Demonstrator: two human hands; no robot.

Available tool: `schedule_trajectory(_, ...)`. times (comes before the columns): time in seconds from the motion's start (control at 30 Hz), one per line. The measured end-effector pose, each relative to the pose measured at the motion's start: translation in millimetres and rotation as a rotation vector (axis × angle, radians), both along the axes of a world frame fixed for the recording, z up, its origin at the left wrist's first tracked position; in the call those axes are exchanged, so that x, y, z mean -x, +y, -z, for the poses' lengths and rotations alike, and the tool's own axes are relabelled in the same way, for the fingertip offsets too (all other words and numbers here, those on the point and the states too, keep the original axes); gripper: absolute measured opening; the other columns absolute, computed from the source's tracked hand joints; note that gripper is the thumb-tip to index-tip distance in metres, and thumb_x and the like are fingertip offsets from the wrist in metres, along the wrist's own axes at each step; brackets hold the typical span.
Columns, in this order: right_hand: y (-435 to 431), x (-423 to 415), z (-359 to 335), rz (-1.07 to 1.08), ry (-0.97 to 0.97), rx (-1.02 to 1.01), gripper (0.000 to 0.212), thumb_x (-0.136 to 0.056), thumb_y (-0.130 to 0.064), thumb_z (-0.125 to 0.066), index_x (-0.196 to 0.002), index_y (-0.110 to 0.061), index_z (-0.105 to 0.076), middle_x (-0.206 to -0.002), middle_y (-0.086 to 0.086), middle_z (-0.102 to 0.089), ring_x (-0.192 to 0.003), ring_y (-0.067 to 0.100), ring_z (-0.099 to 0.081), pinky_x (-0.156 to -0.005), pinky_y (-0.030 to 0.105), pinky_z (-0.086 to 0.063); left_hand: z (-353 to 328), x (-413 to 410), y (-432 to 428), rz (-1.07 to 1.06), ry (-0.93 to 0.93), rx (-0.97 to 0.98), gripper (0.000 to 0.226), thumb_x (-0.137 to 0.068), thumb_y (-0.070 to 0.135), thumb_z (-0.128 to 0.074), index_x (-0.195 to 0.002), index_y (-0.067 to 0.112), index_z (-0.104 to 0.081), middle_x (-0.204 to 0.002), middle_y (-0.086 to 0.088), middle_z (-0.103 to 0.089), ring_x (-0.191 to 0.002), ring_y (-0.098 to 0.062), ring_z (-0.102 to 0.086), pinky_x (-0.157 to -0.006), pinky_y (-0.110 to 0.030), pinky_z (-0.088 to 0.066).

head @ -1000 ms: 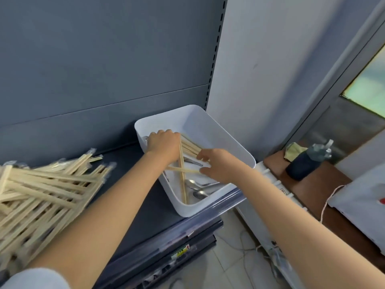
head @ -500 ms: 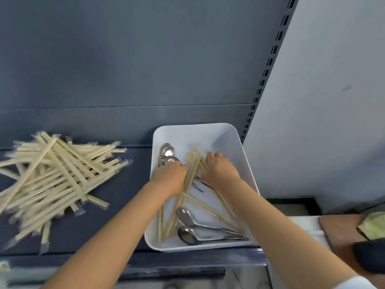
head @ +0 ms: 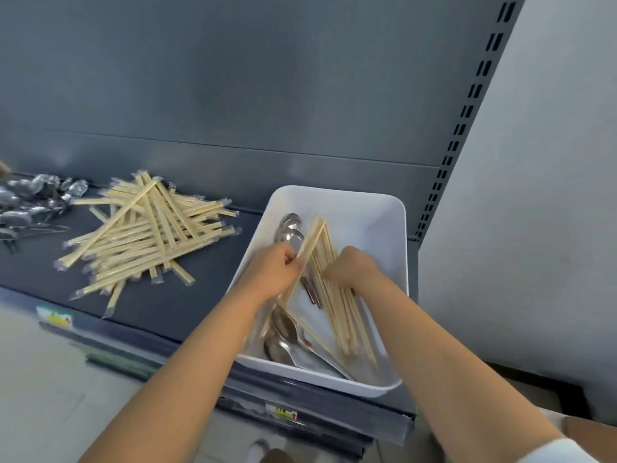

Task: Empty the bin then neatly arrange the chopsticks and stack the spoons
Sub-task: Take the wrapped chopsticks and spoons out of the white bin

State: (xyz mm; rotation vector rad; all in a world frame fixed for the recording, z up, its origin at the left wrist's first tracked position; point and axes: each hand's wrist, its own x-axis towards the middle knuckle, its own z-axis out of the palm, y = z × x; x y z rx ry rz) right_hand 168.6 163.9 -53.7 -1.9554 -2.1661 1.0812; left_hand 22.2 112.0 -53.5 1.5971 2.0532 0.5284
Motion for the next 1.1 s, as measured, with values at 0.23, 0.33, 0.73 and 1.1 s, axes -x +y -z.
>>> schedule_trajectory(0.23,4.9,-8.1,-1.4,0.213,0.266,-0.081,0.02,-0.085,-0.009,-0.047,-0.065,-0.008,-0.043,-0.063,0.008,-0.05,-0.057,0.025,-0.048,-0.048,0.023,-0.036,-8.0,-0.5,1.0,-0.145,-0.394,-0.229,0.015,-0.099,0.017,-0.047,-0.086,0.018,-0.054,-0.084,-0.008,-0.063,-0.062,-0.016,-0.064,-0.062,-0.036,-0.06)
schedule_trajectory(0.33,2.1,-4.8,-1.3,0.291,0.477,-0.081,0.021,-0.092,-0.017,-0.045,-0.076,-0.006,-0.05,-0.078,0.016,-0.062,-0.059,0.028,-0.053,-0.057,0.036,-0.05,-15.5,-2.0,4.8,-0.166,-0.532,-0.395,0.01,-0.1,0.018,-0.048,-0.091,0.018,-0.053,-0.089,-0.008,-0.063,-0.066,-0.016,-0.066,-0.062,-0.033,-0.06)
schedule_trajectory(0.73,-4.9,12.1,-20.9,0.098,0.975,0.124,0.028,-0.097,-0.024,-0.053,-0.098,-0.001,-0.068,-0.091,0.012,-0.07,-0.085,0.029,-0.067,-0.085,0.041,-0.053,-53.8,-11.8,8.0,-0.357,-0.919,-0.337,0.016,-0.096,0.016,-0.057,-0.1,0.003,-0.065,-0.091,-0.009,-0.065,-0.087,-0.017,-0.067,-0.076,-0.022,-0.056)
schedule_trajectory(1.1,-2.3,87.0,-91.0,-0.297,0.871,0.422,0.016,-0.093,-0.007,-0.042,-0.079,-0.006,-0.051,-0.069,0.011,-0.052,-0.046,0.02,-0.051,-0.043,0.026,-0.046,-88.6,56.6,-13.8,-0.353,-1.036,-0.29,0.018,-0.095,0.006,-0.052,-0.107,0.001,-0.065,-0.096,-0.016,-0.068,-0.06,-0.021,-0.055,-0.061,-0.026,-0.052)
